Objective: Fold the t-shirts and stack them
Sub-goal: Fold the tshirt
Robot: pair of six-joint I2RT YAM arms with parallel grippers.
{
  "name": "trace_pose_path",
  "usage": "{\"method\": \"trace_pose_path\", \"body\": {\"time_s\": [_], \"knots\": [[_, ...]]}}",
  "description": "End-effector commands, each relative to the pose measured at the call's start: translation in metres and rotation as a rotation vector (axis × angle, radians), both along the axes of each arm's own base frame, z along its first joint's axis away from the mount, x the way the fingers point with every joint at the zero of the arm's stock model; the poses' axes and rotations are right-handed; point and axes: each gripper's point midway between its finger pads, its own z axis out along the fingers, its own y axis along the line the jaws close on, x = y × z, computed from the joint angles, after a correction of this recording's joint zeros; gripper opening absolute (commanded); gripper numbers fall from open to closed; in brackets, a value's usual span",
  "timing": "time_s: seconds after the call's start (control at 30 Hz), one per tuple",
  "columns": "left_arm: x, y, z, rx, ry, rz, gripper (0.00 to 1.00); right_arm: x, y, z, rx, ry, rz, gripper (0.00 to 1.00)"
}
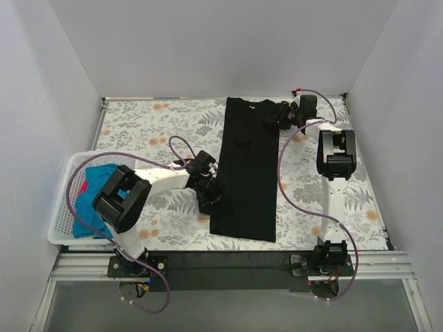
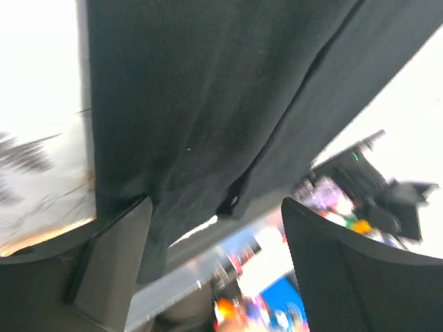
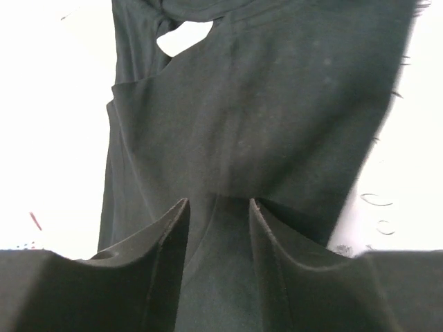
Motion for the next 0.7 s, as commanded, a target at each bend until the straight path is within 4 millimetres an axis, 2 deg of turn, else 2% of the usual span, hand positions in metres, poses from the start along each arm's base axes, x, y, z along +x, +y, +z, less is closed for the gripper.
{"method": "trace_pose_path", "body": {"time_s": [0.0,0.03,0.07,0.1,0.13,0.17,0.23,0.27,0.33,0.37,0.43,0.47,0.5,0.53,0.57,0.63,0.67], "knots": [[0.028,0.018,0.02,0.138,-0.168,0.095,0.76,0.0,-0.001,0.04,-0.06,-0.088,0.002,0.48],[0.035,0.02,0.034,0.142,-0.22,0.117,0.78,-0.008,-0.004,0.039,-0.076,-0.079,0.001,0.49],[0.038,0.025,0.039,0.162,-0.244,0.132,0.79,-0.013,-0.006,0.046,-0.093,-0.089,-0.001,0.5],[0.044,0.027,0.048,0.165,-0.283,0.148,0.79,-0.017,-0.01,0.072,-0.12,-0.141,-0.005,0.51],[0.051,0.034,0.051,0.2,-0.328,0.177,0.79,-0.024,-0.012,0.077,-0.136,-0.145,-0.008,0.52],[0.052,0.039,0.061,0.202,-0.359,0.19,0.79,-0.041,-0.015,0.09,-0.149,-0.148,-0.012,0.53],[0.055,0.047,0.065,0.236,-0.403,0.198,0.79,-0.061,-0.021,0.094,-0.195,-0.14,-0.03,0.54],[0.053,0.053,0.068,0.249,-0.412,0.202,0.79,-0.083,-0.023,0.099,-0.212,-0.136,-0.031,0.54],[0.046,0.062,0.062,0.279,-0.414,0.192,0.8,-0.114,-0.022,0.091,-0.287,-0.093,-0.024,0.54],[0.044,0.067,0.061,0.299,-0.417,0.194,0.8,-0.138,-0.024,0.087,-0.33,-0.073,-0.033,0.54],[0.034,0.075,0.051,0.328,-0.4,0.178,0.79,-0.177,-0.011,0.073,-0.391,-0.01,0.013,0.54],[0.029,0.079,0.048,0.344,-0.388,0.169,0.78,-0.192,-0.009,0.083,-0.407,-0.026,0.018,0.54],[0.025,0.081,0.045,0.355,-0.38,0.162,0.78,-0.224,-0.004,0.061,-0.474,0.051,0.05,0.54],[0.017,0.083,0.04,0.373,-0.369,0.143,0.78,-0.238,-0.003,0.058,-0.514,0.063,0.054,0.54],[0.014,0.084,0.038,0.385,-0.368,0.134,0.78,-0.254,0.003,0.065,-0.563,0.04,0.066,0.54],[0.004,0.083,0.033,0.396,-0.355,0.107,0.78,-0.29,0.005,0.05,-0.605,0.096,0.113,0.54],[0.004,0.087,0.028,0.424,-0.361,0.114,0.78,-0.302,0.01,0.055,-0.59,0.084,0.131,0.54]]}}
